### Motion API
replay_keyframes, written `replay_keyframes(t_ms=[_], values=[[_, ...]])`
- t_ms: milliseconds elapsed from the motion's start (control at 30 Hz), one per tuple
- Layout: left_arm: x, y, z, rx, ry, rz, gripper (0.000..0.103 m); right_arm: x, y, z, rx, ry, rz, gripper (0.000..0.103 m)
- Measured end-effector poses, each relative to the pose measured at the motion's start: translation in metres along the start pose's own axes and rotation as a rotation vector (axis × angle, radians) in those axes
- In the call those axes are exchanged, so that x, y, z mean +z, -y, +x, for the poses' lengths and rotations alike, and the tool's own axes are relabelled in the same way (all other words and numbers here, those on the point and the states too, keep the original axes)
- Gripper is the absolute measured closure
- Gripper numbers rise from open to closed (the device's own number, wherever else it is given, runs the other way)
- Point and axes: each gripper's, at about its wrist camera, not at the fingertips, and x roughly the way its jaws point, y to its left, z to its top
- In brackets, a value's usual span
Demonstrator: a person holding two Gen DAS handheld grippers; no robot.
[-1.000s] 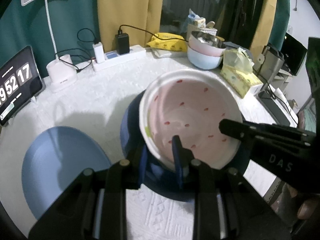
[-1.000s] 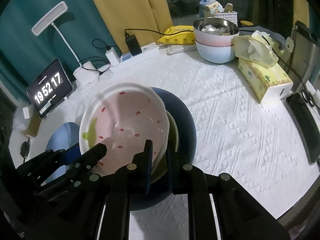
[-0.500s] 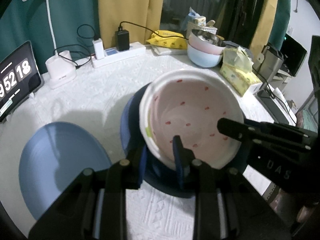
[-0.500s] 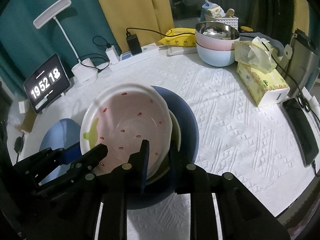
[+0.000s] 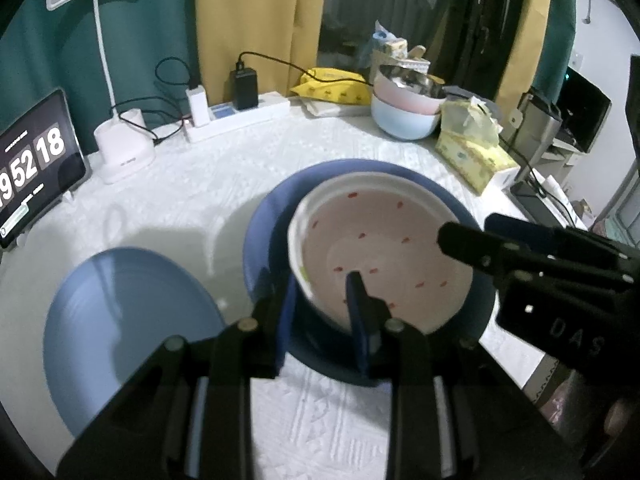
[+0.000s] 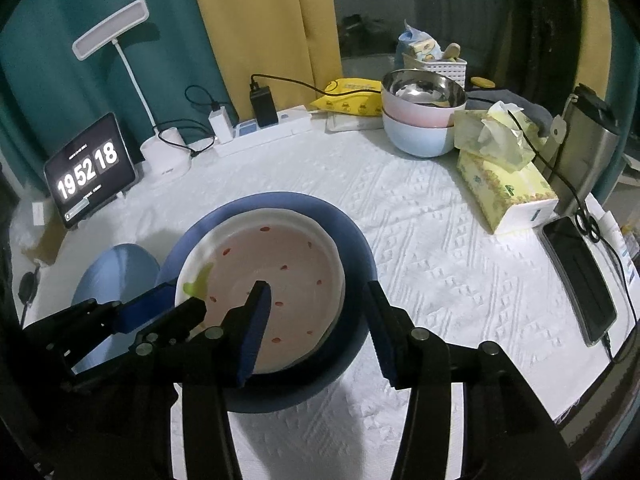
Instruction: Organize plates and bowls
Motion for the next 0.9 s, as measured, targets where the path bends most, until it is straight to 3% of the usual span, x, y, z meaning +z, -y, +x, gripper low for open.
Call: replay_keyframes(t_ms=[333,633,900], values=[[-0.002,0.000,-0.017,0.014,0.040,0.000,0.074,-0.003,-0.008,-0.012,0.003,0.016,-0.015,0.053],[-0.006,-0.002,-0.044,0.023,0.110,-0.003,0.058,-0.004,-0.016,-0.035,-0.004,0.062,-0.032,0.053],[-0.010,-0.003,-0.070,0.048,0.173,0.010,0.057,-0.007,-0.025,-0.056,-0.008,0.106,-0.052,0.053]])
